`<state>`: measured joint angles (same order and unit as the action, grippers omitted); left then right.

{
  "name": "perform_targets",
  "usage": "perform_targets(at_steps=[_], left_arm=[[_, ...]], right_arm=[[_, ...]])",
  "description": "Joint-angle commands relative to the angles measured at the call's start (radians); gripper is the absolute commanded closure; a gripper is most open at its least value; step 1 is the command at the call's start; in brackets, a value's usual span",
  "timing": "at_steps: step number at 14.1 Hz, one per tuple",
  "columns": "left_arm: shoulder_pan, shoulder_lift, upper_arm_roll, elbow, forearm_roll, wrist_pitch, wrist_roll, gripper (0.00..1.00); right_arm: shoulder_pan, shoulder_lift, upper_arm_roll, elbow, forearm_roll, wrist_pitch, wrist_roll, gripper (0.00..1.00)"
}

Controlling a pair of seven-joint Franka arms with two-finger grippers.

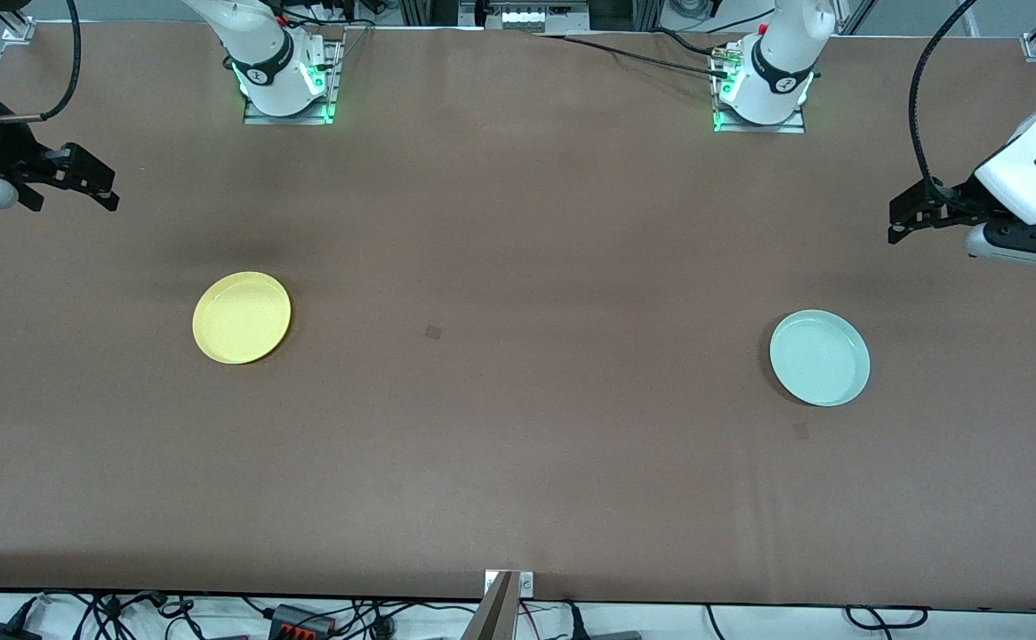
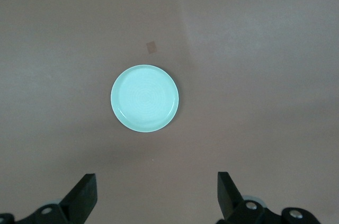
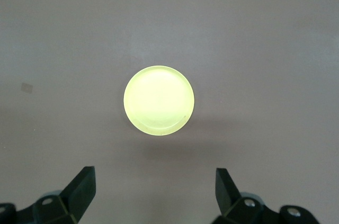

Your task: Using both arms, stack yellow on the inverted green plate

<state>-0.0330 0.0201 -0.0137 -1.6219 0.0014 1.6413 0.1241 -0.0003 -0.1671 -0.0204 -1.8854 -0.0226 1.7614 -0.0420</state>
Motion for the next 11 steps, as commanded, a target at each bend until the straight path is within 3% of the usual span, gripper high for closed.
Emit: perform_targets(at_steps=[1, 11], left_arm=[[-0.004, 0.001, -0.002, 0.017, -0.008, -0.02, 0.009, 0.0], [-0.004, 0.003, -0.002, 0.027, -0.008, -0.06, 0.011, 0.0]], right_arm=[[-0.01, 0.011, 0.002, 0.022, 0.013, -0.014, 0.007, 0.0], [-0.007, 0.035, 0.004, 0.025, 0.013, 0.007, 0.007, 0.0]])
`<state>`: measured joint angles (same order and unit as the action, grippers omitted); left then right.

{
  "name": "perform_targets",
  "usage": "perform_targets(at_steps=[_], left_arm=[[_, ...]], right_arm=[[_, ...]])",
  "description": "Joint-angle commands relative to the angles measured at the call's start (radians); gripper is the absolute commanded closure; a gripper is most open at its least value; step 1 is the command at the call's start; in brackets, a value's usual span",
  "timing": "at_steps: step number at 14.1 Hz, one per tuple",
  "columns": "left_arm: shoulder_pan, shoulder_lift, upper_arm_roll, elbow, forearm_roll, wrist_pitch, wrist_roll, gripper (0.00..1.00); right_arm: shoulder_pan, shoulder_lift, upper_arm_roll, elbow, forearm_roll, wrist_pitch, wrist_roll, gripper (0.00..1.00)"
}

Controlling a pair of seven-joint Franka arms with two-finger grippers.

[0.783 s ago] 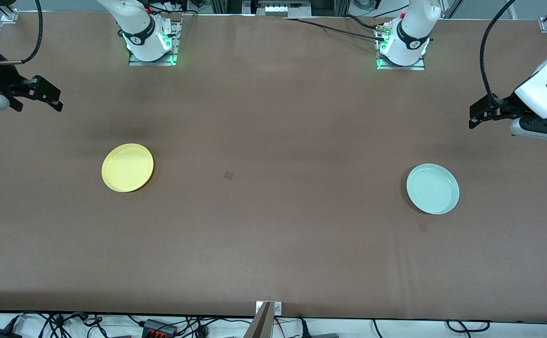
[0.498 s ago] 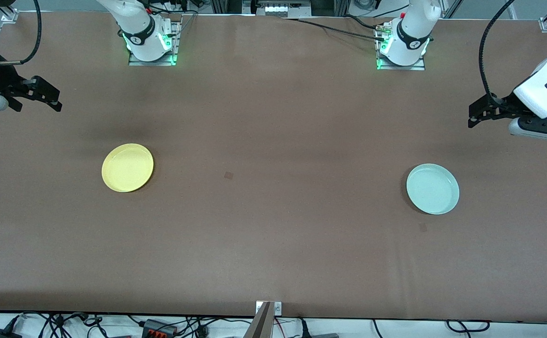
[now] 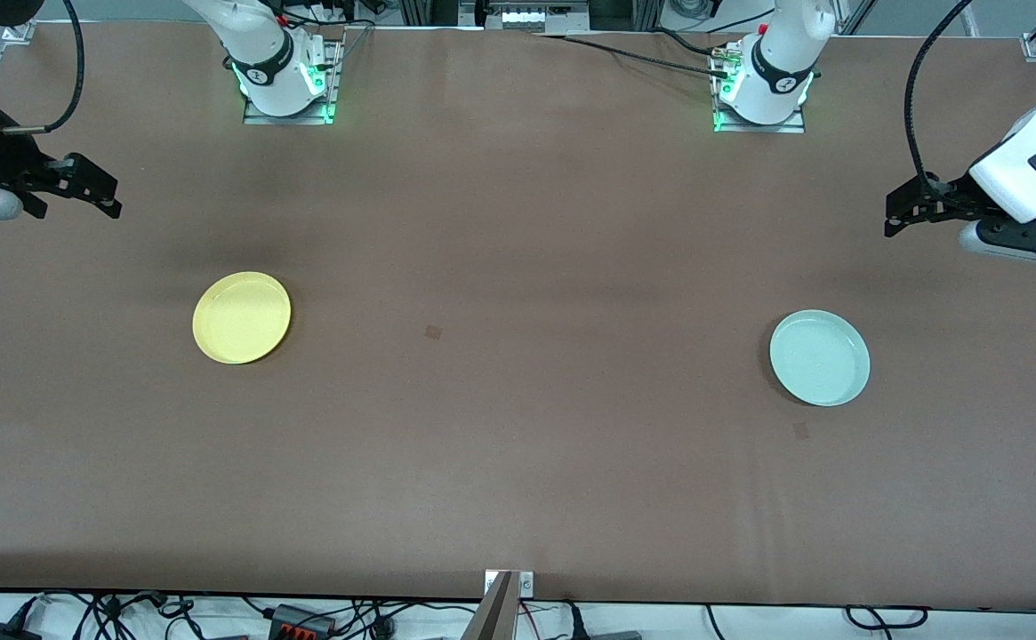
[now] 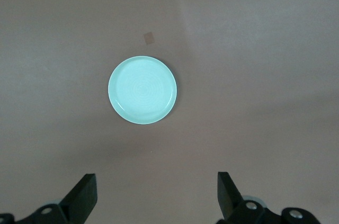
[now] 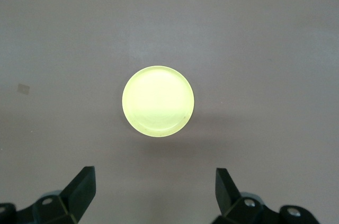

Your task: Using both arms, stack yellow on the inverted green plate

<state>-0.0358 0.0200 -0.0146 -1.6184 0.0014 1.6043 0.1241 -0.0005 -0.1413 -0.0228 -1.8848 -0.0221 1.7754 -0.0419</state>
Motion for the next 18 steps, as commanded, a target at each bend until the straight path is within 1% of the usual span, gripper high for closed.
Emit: perform_targets(at_steps=[1, 8, 10, 14, 16, 18], left_arm=[[-0.001, 0.003, -0.001, 0.023, -0.008, -0.023, 0.011, 0.0], [-0.001, 0.003, 0.001, 0.028, -0.009, -0.024, 0.008, 0.0], [0.0, 0.003, 0.001, 0.031, -0.009, -0.024, 0.008, 0.0], [-0.001, 0.003, 0.001, 0.031, -0.008, -0.024, 0.008, 0.0], [0.0, 0.008, 0.001, 0.031, -0.009, -0.023, 0.008, 0.0], [-0.007, 0.046, 0.001, 0.032, -0.008, -0.023, 0.009, 0.0]], right_arm=[[-0.007, 0.009, 0.006, 0.024, 0.013, -0.005, 0.007, 0.0], [-0.01, 0.016, 0.003, 0.026, 0.013, -0.007, 0.007, 0.0], [-0.004, 0.012, 0.01, 0.026, 0.011, -0.013, 0.005, 0.0], [-0.006, 0.034, 0.012, 0.026, 0.011, -0.022, 0.002, 0.0], [0.013, 0.034, 0.014, 0.026, 0.01, -0.024, 0.007, 0.0], [0.028, 0.035, 0.012, 0.026, 0.01, -0.019, 0.007, 0.0]])
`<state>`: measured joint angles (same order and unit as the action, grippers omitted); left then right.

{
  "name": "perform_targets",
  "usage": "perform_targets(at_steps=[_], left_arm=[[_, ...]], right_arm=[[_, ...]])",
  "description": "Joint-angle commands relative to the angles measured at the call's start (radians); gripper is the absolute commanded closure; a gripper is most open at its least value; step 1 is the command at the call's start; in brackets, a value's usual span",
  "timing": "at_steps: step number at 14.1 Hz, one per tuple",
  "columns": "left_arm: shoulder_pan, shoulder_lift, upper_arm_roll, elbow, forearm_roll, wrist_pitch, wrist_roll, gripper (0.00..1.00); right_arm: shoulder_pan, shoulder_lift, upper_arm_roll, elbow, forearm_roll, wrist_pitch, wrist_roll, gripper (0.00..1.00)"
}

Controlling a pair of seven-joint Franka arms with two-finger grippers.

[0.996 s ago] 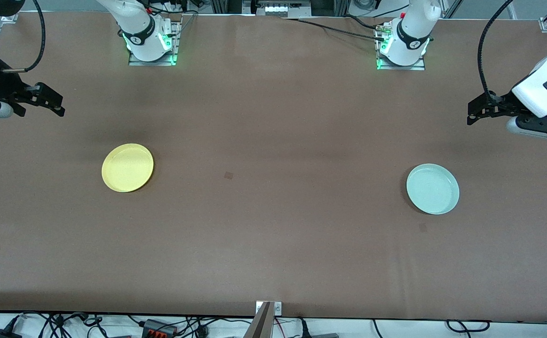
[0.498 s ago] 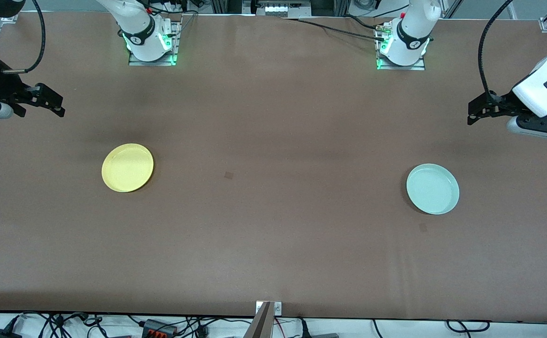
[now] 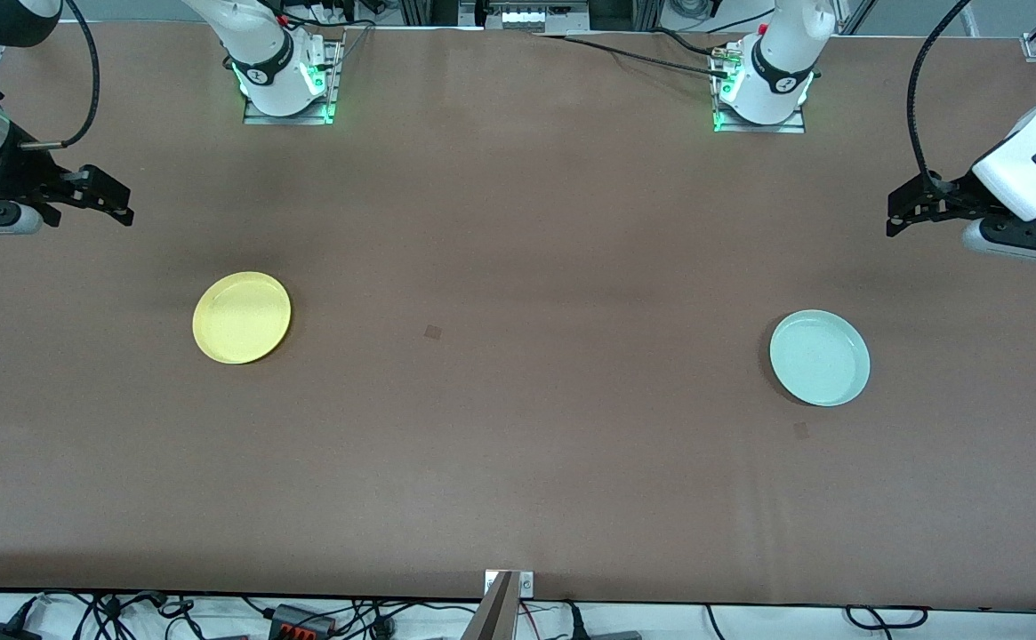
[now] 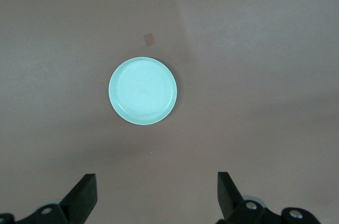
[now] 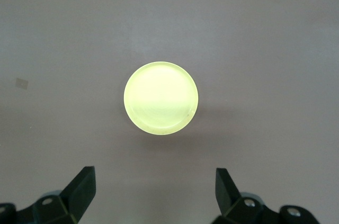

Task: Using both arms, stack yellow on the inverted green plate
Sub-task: 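Reach the right gripper to the yellow plate while the left gripper reaches the green plate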

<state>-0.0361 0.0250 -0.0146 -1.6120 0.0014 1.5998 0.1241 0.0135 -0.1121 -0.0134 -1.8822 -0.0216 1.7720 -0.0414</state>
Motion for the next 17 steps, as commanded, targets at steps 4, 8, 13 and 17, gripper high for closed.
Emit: perform_targets(at_steps=[4, 8, 13, 17], left_arm=[[-0.005, 0.145, 0.002, 0.079, -0.008, -0.018, 0.009, 0.0], [0.01, 0.237, 0.015, 0.115, -0.009, -0.018, 0.022, 0.0], [0.054, 0.318, 0.018, 0.136, -0.008, -0.008, 0.02, 0.0], [0.119, 0.407, 0.005, 0.081, -0.017, 0.046, 0.025, 0.0]], right_arm=[[0.008, 0.02, 0.0, 0.023, 0.008, 0.003, 0.002, 0.0], [0.003, 0.167, -0.007, 0.06, 0.008, 0.014, -0.011, 0.0], [-0.001, 0.255, -0.01, 0.064, -0.004, 0.012, -0.014, 0.0], [-0.035, 0.317, -0.011, 0.06, -0.006, -0.002, -0.014, 0.0]])
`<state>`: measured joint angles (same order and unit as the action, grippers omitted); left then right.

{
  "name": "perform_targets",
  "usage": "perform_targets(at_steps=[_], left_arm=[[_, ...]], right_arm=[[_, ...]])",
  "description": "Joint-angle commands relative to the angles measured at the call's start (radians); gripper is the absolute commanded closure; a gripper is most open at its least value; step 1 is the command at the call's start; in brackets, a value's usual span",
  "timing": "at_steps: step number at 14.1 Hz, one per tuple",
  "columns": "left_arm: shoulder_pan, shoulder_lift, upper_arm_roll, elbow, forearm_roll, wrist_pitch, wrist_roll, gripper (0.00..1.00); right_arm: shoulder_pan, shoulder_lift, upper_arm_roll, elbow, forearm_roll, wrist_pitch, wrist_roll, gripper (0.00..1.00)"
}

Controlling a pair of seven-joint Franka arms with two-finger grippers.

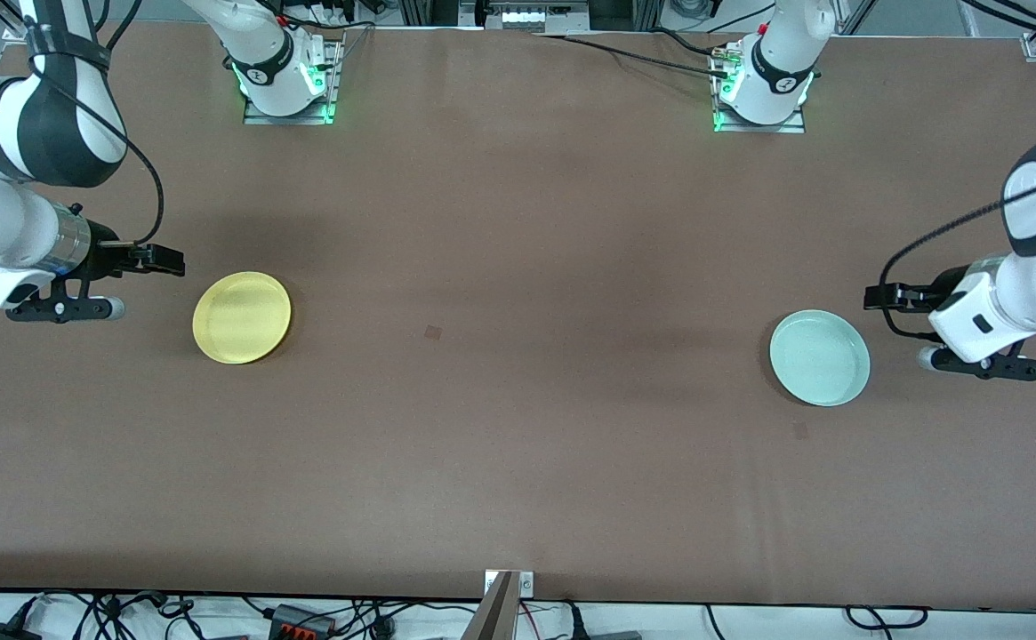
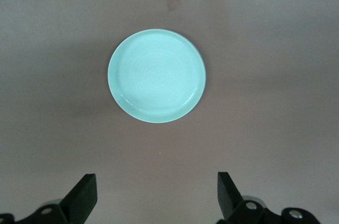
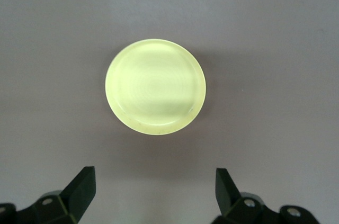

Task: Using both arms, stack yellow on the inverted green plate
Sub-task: 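Reach the right gripper to the yellow plate while the left gripper reaches the green plate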

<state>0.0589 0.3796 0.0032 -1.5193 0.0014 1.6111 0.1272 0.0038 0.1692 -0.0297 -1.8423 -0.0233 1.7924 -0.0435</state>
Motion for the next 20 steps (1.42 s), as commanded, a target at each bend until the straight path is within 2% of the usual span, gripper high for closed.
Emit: perform_targets(at_steps=[1, 3, 7, 11, 14, 17, 18, 20], left_arm=[[0.015, 0.067, -0.014, -0.056, -0.014, 0.14, 0.02, 0.0], [0.025, 0.1, -0.014, -0.14, -0.014, 0.33, 0.023, 0.0], [0.096, 0.179, -0.017, -0.162, -0.053, 0.455, 0.181, 0.0], [0.185, 0.26, -0.017, -0.159, -0.295, 0.493, 0.431, 0.0], [0.223, 0.3, -0.017, -0.147, -0.354, 0.517, 0.534, 0.0], [0.253, 0.338, -0.017, -0.144, -0.466, 0.518, 0.639, 0.01], [0.25, 0.338, -0.017, -0.145, -0.494, 0.518, 0.653, 0.03], [0.253, 0.346, -0.017, -0.144, -0.497, 0.518, 0.655, 0.19]], right_arm=[[-0.04, 0.056, 0.007, 0.017, -0.001, -0.024, -0.012, 0.0], [-0.056, 0.094, 0.007, 0.014, 0.002, -0.033, -0.012, 0.0], [-0.079, 0.177, 0.007, 0.015, 0.002, -0.03, -0.024, 0.0], [-0.116, 0.271, 0.007, 0.018, 0.006, 0.007, -0.027, 0.0], [-0.12, 0.332, 0.007, 0.018, 0.01, 0.071, -0.027, 0.0], [-0.13, 0.375, 0.007, 0.02, 0.01, 0.117, -0.027, 0.0], [-0.134, 0.394, 0.007, 0.02, 0.01, 0.142, -0.027, 0.0], [-0.14, 0.421, 0.007, 0.02, 0.01, 0.168, -0.026, 0.0]])
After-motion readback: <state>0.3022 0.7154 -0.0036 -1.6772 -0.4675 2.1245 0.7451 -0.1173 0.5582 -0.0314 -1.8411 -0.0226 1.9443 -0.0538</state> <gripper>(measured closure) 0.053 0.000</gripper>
